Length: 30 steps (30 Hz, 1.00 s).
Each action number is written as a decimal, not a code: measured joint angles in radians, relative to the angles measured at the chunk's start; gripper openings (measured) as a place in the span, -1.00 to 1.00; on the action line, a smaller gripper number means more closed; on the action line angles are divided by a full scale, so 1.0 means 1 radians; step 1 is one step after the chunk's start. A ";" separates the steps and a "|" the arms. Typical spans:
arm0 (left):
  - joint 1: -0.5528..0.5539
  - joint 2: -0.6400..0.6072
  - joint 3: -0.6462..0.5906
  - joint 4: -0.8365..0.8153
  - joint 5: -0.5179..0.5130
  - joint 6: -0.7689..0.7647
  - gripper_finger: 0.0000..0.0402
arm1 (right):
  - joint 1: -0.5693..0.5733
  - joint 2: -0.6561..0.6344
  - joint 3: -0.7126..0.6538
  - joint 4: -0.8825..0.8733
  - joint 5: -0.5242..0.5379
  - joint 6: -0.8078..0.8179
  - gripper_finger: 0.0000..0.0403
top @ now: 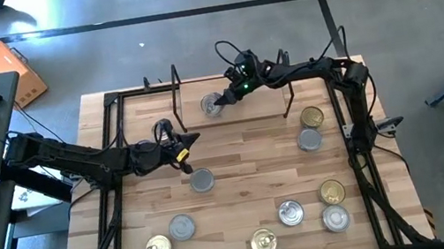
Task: Stack canned seafood by type on shelf
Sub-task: Put the blue-pink tuna can on the shelf
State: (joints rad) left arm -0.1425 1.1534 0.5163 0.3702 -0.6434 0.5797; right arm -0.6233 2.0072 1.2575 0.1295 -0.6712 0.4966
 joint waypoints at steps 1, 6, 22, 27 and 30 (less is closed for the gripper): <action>0.000 0.000 0.000 0.000 0.000 0.000 -1.00 | -0.003 0.000 0.000 0.000 -0.011 -0.005 0.01; 0.000 0.000 0.000 -0.006 0.000 -0.003 -1.00 | -0.016 0.001 0.000 -0.006 -0.036 -0.004 0.01; 0.000 0.000 0.000 -0.007 0.000 -0.019 -1.00 | -0.037 0.006 -0.004 -0.027 -0.019 -0.034 0.17; 0.000 0.000 0.000 -0.007 0.000 -0.019 -1.00 | -0.048 0.005 -0.004 -0.022 -0.022 -0.027 0.50; 0.000 0.000 0.000 -0.007 0.000 -0.019 -1.00 | -0.051 0.005 -0.004 -0.024 -0.026 -0.027 0.61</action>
State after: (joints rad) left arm -0.1425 1.1534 0.5163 0.3630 -0.6430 0.5606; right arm -0.6740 2.0125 1.2535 0.1051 -0.6976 0.4696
